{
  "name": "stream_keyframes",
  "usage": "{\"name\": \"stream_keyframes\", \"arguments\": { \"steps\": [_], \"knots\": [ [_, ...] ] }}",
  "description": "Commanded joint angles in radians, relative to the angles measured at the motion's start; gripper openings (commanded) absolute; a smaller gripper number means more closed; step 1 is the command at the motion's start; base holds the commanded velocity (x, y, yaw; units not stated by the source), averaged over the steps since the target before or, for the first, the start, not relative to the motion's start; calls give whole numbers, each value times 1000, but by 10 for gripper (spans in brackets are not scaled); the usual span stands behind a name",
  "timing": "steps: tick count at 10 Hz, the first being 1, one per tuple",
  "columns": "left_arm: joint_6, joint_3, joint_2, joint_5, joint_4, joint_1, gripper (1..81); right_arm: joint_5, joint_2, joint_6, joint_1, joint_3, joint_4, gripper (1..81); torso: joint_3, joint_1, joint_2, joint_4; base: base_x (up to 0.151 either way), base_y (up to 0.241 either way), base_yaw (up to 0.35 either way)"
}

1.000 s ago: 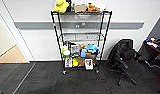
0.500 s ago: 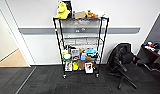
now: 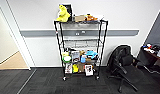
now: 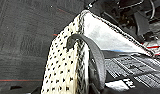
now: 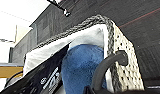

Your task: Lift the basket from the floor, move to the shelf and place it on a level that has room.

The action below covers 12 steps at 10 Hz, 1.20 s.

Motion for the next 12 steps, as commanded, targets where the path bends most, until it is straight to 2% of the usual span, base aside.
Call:
{"name": "stream_keyframes", "arguments": {
  "steps": [1,2,4,12],
  "knots": [
    [-7,45,-8,0,31,-78,10,26,0,-6,106,38,-17,10,-4,0,0,0,0,0,0],
    [-9,54,-16,-10,31,-73,10,26,1,-6,104,38,-17,10,20,-1,0,0,0,0,0],
    [-10,75,-28,-56,30,-64,10,25,1,-6,103,36,-17,10,33,-2,0,0,0,0,0],
    [-9,154,-71,-73,31,-60,10,25,-5,-6,90,47,-17,10,30,-2,0,0,0,0,0]
  ]
}}
